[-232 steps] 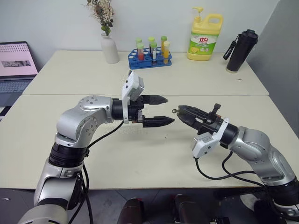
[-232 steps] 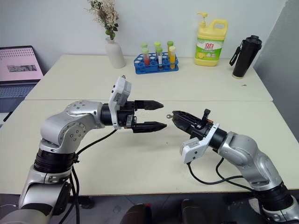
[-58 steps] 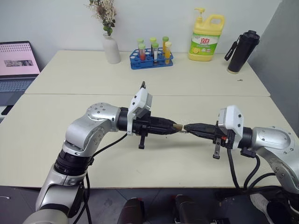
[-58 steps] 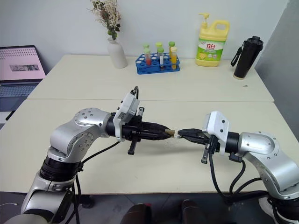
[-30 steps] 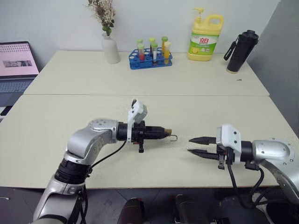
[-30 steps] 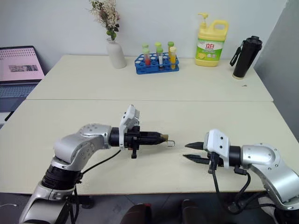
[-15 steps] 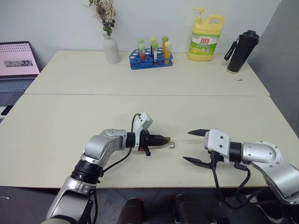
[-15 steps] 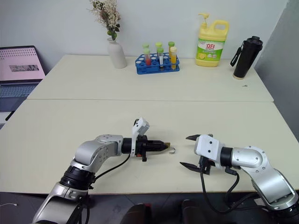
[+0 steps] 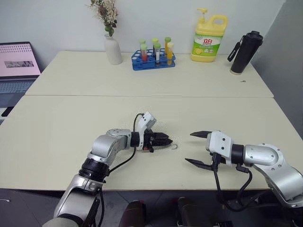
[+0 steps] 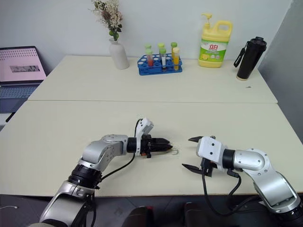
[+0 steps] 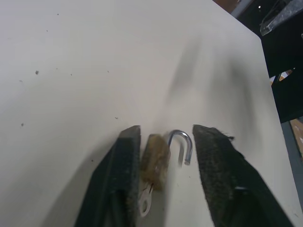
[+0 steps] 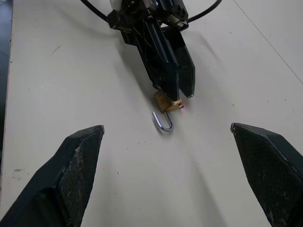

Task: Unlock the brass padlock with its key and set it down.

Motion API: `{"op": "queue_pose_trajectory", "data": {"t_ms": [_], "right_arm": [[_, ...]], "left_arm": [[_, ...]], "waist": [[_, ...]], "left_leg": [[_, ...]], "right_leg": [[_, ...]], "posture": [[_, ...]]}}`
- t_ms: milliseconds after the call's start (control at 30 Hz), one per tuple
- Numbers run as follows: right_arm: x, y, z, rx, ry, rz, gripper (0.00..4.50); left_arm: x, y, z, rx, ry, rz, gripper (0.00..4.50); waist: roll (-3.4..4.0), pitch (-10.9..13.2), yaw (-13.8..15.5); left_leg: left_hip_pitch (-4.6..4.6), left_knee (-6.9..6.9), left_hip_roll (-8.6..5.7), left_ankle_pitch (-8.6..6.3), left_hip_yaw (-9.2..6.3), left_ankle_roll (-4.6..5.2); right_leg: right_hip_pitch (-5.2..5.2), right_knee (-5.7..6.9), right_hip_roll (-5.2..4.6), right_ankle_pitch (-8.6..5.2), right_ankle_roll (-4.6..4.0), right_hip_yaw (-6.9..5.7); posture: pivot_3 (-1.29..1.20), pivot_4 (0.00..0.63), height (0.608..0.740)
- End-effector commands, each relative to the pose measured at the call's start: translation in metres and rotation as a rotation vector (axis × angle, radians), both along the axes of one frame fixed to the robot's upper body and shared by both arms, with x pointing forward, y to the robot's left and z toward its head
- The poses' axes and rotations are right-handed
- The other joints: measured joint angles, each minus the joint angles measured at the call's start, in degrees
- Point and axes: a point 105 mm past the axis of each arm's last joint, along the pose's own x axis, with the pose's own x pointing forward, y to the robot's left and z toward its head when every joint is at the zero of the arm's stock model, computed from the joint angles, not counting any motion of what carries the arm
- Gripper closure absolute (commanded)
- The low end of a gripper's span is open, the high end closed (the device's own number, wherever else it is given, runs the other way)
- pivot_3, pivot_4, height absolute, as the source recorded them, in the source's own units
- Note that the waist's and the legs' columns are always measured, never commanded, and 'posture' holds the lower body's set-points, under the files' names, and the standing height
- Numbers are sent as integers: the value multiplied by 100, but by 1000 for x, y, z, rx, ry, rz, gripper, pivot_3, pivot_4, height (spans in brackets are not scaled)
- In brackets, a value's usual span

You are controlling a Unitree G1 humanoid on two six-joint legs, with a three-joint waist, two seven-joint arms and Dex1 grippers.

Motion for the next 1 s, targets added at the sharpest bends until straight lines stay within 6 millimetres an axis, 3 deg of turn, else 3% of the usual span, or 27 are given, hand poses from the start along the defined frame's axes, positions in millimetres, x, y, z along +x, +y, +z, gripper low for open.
{"op": "queue_pose_trajectory", "data": {"t_ms": [33, 67, 200, 267, 400, 633, 800, 1000], "right_arm": [[-2, -2, 8, 3, -30, 6, 0], [-2, -3, 8, 4, -32, 1, 0], [0, -7, 9, 7, -43, -23, 0], [0, -8, 10, 6, -47, -23, 0], [0, -10, 12, 24, -44, -34, 0], [4, -16, 19, 46, -27, -47, 0], [5, -26, 12, -5, 22, -23, 0], [0, -25, 11, -16, 53, 36, 0]], "left_arm": [[11, -1, 16, 9, -132, -2, 1434], [15, -1, 20, -6, -155, 8, 1172], [29, 2, 46, -41, -317, 52, 1172], [35, 7, 68, -67, -424, 81, 1172], [15, 27, 86, 0, -589, 7, 1172], [-12, 65, 79, 156, -639, 34, 1172], [-35, 73, 57, 254, -610, -18, 1172], [-52, 78, 54, 282, -585, -44, 1172]], "waist": [[0, 0, 1], [0, 0, 1], [0, 0, 6], [0, 0, 3], [0, 0, -25], [1, -1, 9], [1, -1, 27], [1, -1, 15]], "left_leg": [[0, 0, 0, 0, 0, 0], [0, 0, 0, 0, 0, 0], [-1, 0, -1, 0, 1, 0], [-1, 0, 0, 0, 1, 0], [2, -5, 2, 0, 2, 0], [5, -8, 7, 0, 2, -1], [5, -4, 1, -1, 12, 1], [6, -7, 11, -1, 3, 1]], "right_leg": [[0, 0, 0, 0, 0, -1], [0, 0, 0, 0, 0, 0], [0, 0, -1, 0, 0, 0], [0, -1, -1, 0, 0, 1], [-1, -1, 0, 0, 0, 3], [-1, -1, -6, 0, -1, 3], [1, -4, -10, 0, 0, 2], [0, -3, -10, -1, -1, 1]], "posture": [[0, 150, 740], [0, 150, 740], [0, 150, 740], [0, 150, 740], [0, 150, 740], [0, 150, 740], [0, 150, 740], [0, 150, 740]]}}
